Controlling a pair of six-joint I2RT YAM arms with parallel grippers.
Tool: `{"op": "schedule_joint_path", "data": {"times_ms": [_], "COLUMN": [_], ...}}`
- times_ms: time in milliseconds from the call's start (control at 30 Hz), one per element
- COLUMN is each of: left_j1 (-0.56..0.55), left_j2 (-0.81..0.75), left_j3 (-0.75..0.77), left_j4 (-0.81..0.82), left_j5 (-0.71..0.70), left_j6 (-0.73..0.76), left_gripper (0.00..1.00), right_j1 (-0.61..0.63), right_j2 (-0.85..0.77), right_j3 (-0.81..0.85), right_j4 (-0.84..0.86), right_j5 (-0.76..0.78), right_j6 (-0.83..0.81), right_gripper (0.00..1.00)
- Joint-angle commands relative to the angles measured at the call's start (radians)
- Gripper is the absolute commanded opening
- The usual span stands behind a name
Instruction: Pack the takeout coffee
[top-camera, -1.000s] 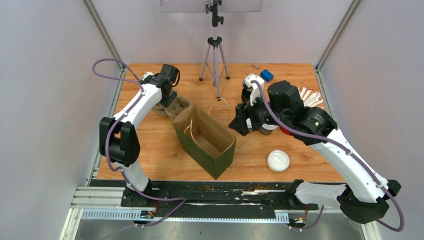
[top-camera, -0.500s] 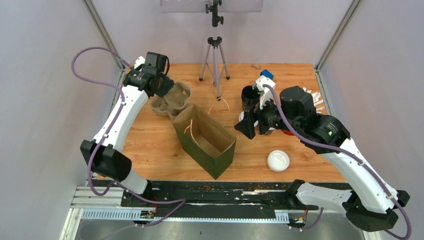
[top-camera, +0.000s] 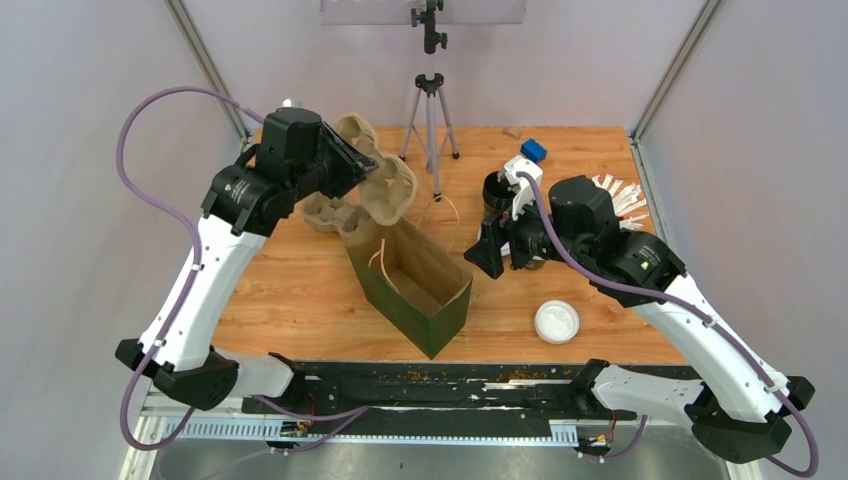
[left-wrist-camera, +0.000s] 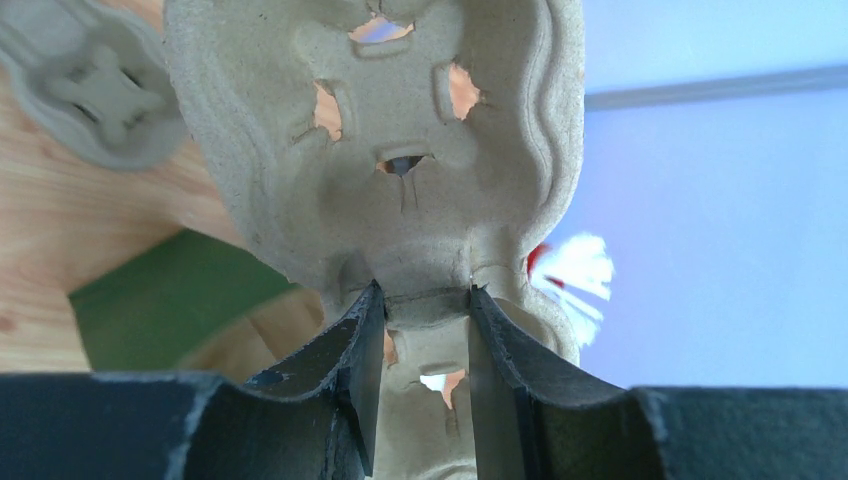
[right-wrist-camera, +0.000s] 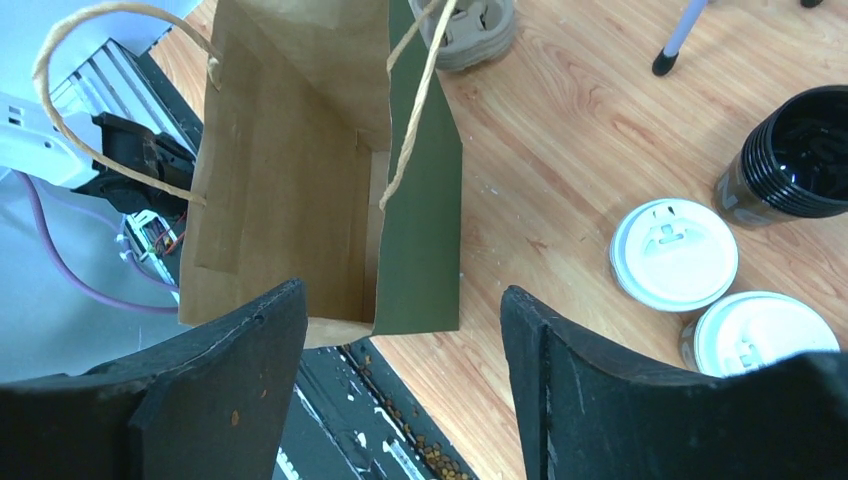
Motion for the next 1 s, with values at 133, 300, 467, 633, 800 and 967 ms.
{"op": "schedule_joint_path", "data": {"times_ms": [133, 300, 467, 633, 800, 967], "left_j1": [-0.205, -0.294, -0.333, -0.338, -0.338, -0.338], "left_j2": [-0.089, -0.138, -0.221, -0.277, -0.271, -0.274], "left_j3": [-0.025, -0.062, -0.174, -0.285, -0.323, -0.361], "left_j4": [0.035, 0.006, 0.052, 0.148, 0.175, 0.180], "left_j5": [0.027, -0.001, -0.001, 0.016, 0.034, 0.023], "left_j6": [-0.087, -0.120, -0.190, -0.227, -0.238, -0.241], "left_gripper": [0.24, 0.24, 0.24, 0.24, 0.24, 0.25], "right_j1": [0.000, -0.001, 0.000, 0.000, -0.002, -0.018], "right_j2": [-0.010, -0.031, -0.050, -0.040, 0.033, 0.116], "right_j3": [0.028, 0.014, 0.007, 0.009, 0.055, 0.100], "right_j4": [0.088, 0.092, 0.091, 0.107, 0.121, 0.178], "right_j5": [0.011, 0.016, 0.022, 0.013, -0.008, -0.014], "right_j6": [0.003, 0.009, 0.022, 0.031, 0.076, 0.081], "right_gripper": [0.72, 0.72, 0.72, 0.72, 0.72, 0.68]}}
